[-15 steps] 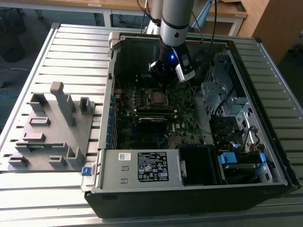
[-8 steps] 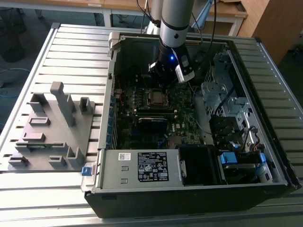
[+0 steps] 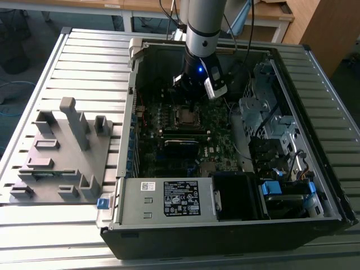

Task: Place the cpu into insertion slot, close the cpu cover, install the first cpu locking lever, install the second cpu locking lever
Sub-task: 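Close the cpu cover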

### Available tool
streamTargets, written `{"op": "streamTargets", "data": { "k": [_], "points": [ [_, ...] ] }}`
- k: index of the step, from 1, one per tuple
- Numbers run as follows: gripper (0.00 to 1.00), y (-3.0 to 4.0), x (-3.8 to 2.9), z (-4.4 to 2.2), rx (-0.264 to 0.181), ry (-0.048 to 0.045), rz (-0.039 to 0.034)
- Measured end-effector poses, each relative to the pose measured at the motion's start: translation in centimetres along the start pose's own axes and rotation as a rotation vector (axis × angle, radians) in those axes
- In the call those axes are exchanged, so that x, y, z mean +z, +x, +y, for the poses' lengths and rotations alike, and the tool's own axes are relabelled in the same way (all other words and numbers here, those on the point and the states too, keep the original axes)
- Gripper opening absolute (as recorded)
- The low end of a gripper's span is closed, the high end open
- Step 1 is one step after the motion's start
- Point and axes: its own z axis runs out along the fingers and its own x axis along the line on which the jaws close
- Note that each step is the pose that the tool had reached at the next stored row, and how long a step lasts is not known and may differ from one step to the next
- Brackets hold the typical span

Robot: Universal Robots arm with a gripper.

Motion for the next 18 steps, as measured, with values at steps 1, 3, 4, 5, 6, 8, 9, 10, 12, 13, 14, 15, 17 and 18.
{"op": "streamTargets", "data": {
  "k": [1, 3, 4, 5, 6, 8, 9, 10, 12, 13, 14, 15, 17, 18],
  "points": [
    [0.10, 0.17, 0.03, 0.00, 0.000, 0.0000, -0.0001],
    [0.10, 0.48, 0.08, -0.01, 0.000, 0.0000, -0.0002],
    [0.10, 0.64, 0.10, -0.01, 0.000, -0.0001, -0.0003],
    [0.10, 0.77, 0.12, -0.01, 0.000, -0.0002, -0.0004],
    [0.10, 0.91, 0.14, -0.01, 0.000, -0.0001, -0.0004],
    [0.10, 1.24, 0.17, -0.03, 0.000, 0.0000, -0.0004],
    [0.10, 1.44, 0.20, -0.03, 0.000, 0.0000, -0.0005],
    [0.10, 1.60, 0.24, -0.03, 0.000, -0.0002, -0.0007],
    [0.10, 1.85, 0.31, -0.04, 0.000, 0.0001, -0.0006],
    [0.10, 1.97, 0.35, -0.05, 0.000, 0.0001, -0.0006],
    [0.10, 2.10, 0.41, -0.05, 0.001, 0.0000, -0.0006],
    [0.10, 2.23, 0.47, -0.06, 0.001, 0.0000, -0.0006],
    [0.10, 2.56, 0.56, -0.07, 0.001, 0.0001, -0.0006],
    [0.10, 2.72, 0.60, -0.08, 0.001, 0.0001, -0.0006]
  ]
}}
